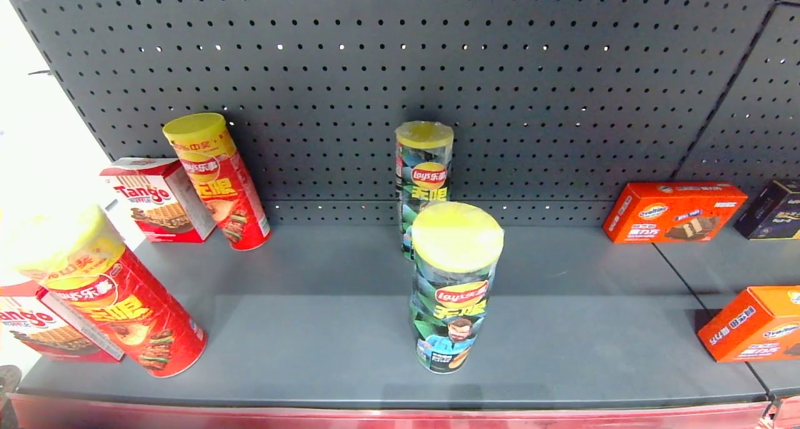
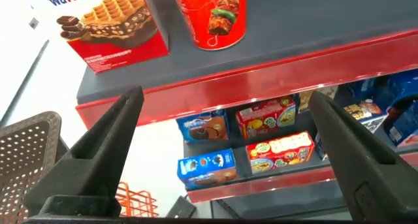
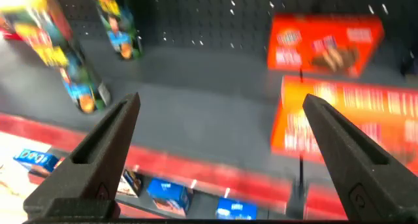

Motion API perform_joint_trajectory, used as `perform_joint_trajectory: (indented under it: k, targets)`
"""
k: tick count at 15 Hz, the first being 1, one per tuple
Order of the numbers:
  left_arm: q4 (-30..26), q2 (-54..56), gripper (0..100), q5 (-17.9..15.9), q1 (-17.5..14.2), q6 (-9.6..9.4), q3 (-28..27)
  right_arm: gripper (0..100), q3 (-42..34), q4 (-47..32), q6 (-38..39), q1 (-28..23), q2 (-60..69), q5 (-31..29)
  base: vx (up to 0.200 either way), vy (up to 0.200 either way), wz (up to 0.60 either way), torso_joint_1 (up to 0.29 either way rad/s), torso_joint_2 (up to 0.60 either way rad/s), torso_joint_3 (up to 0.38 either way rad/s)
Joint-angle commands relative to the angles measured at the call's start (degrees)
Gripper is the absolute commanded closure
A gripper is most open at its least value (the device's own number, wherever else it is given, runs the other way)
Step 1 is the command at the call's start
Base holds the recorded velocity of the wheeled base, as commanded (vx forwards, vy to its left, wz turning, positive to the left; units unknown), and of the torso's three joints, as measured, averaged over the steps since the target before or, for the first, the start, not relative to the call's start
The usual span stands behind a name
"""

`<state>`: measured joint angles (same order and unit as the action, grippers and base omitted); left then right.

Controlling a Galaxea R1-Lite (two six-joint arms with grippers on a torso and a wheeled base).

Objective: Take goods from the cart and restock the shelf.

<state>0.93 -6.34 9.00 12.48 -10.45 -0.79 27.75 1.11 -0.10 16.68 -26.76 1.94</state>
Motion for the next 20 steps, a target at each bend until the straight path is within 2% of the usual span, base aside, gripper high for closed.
perform_joint_trajectory:
  k: [1,5,7,8,13,20]
  targets:
    - [0.0,-0.9,0,0.1,-1.7,-0.01,0.0,0,6.1,0.5,-2.5,2.9,-15.7,1.8,0.000,0.000,0.00,0.000,0.00,0.000]
    - [0.0,-3.1,0,0.1,-5.5,-0.01,0.0,0,6.4,3.4,-2.5,7.1,-23.5,1.7,0.000,0.000,0.00,0.000,0.00,0.000]
    - [0.0,-2.4,0,0.2,-5.7,0.08,0.0,0,6.2,8.6,-2.2,8.7,-30.1,1.5,0.000,0.000,0.00,0.000,0.00,0.000]
    - [0.0,-2.4,0,0.2,-5.7,0.08,0.0,0,6.2,8.6,-2.2,8.7,-30.1,1.5,0.000,0.000,0.00,0.000,0.00,0.000]
    - [0.1,0.6,0,0.3,-5.6,0.60,0.0,0,5.5,19.0,-1.9,16.6,-45.5,-0.7,0.000,0.000,0.00,0.000,0.00,0.000]
    - [0.0,0.6,0,0.3,-5.6,0.69,0.0,0,9.2,19.9,-1.9,20.1,-53.7,-1.1,0.000,0.000,0.00,0.000,0.00,0.000]
